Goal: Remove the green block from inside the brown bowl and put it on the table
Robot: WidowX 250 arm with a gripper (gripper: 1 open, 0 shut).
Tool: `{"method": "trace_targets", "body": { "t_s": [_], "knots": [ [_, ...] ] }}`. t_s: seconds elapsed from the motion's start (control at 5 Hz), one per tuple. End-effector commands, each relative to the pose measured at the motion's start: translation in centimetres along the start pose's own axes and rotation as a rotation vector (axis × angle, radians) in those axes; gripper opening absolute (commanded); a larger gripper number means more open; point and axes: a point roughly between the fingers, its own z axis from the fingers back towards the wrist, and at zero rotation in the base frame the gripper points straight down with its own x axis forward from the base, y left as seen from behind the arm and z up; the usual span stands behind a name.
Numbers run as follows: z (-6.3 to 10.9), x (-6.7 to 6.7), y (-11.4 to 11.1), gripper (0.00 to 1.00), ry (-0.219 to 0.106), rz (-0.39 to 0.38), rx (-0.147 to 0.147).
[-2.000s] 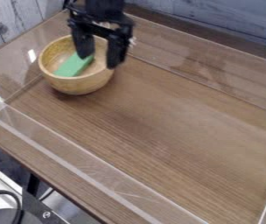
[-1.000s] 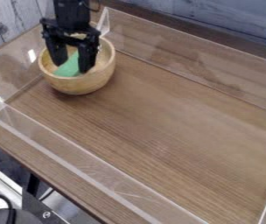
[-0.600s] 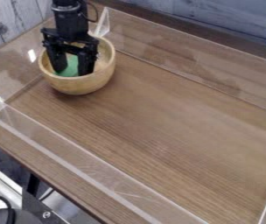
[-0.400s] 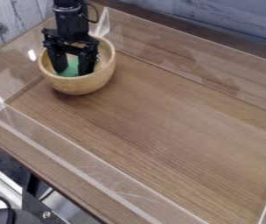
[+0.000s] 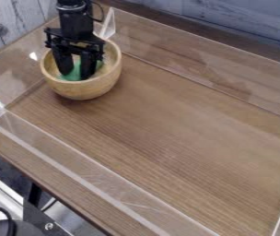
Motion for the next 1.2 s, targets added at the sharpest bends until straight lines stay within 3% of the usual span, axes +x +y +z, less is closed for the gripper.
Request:
{"method": "trace_targets", "body": {
  "t_s": [0.0, 0.2, 0.4, 0.6, 0.8, 1.0],
  "knots": [
    [1.00, 0.84, 0.41, 1.00, -0.043, -0.005, -0.001],
    [1.49, 0.86, 0.28, 1.00, -0.049, -0.013, -0.011],
    [1.16, 1.06, 0.38, 0.00, -0.048, -0.010, -0.016],
    [0.87, 1.27, 0.48, 0.00, -0.047, -0.008, -0.024],
    [1.21, 1.30, 0.49, 1.00, -0.049, -0.010, -0.031],
    [1.08, 1.42, 0.53, 0.00, -0.048, -0.008, -0.040]
  ]
}}
